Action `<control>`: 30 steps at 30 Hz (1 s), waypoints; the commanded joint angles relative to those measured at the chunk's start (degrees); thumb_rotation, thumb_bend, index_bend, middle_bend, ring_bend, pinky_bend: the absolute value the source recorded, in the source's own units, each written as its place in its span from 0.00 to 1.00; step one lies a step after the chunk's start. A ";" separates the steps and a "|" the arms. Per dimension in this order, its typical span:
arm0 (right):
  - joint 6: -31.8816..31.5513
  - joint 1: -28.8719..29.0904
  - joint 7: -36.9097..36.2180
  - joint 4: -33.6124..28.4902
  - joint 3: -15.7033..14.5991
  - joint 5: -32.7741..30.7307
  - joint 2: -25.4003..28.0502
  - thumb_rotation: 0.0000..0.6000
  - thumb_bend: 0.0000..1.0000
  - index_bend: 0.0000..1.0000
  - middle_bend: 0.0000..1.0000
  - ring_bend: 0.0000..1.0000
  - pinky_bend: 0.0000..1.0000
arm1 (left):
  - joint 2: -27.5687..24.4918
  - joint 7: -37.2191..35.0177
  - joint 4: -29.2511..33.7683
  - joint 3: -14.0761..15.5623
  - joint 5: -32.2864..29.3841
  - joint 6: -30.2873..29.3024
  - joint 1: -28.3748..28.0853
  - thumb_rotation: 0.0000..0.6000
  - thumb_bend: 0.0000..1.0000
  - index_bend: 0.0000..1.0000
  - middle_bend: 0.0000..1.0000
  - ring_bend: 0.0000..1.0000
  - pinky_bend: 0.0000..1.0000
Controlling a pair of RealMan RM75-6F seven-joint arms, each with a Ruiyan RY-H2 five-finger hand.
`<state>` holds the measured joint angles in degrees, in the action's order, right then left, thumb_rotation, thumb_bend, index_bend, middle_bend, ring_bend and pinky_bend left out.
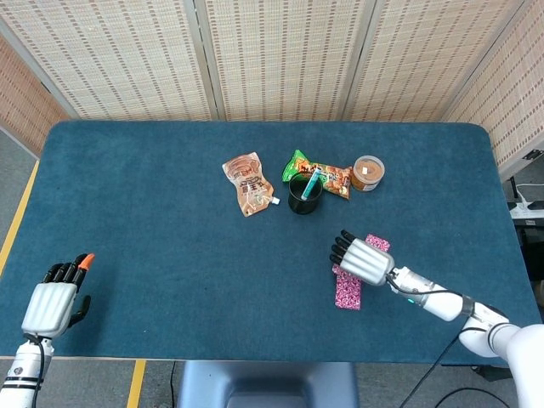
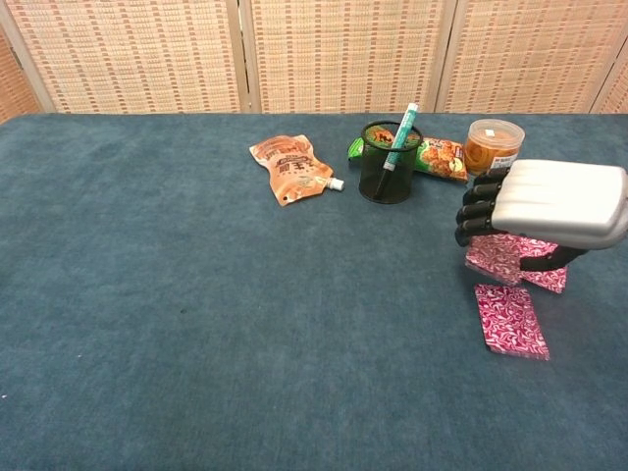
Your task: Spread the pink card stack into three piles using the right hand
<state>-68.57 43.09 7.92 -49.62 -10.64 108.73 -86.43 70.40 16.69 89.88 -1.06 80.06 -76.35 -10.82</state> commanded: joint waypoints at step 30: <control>8.10 3.65 9.06 -11.29 2.11 -1.00 -1.39 1.00 0.21 0.00 0.15 0.15 0.25 | -0.60 -1.15 -0.05 0.27 0.59 -0.11 0.24 1.00 0.48 0.00 0.09 0.17 0.18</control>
<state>-60.10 46.89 17.06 -60.63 -8.57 107.74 -88.14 69.79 15.53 89.84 -0.79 80.64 -76.46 -10.58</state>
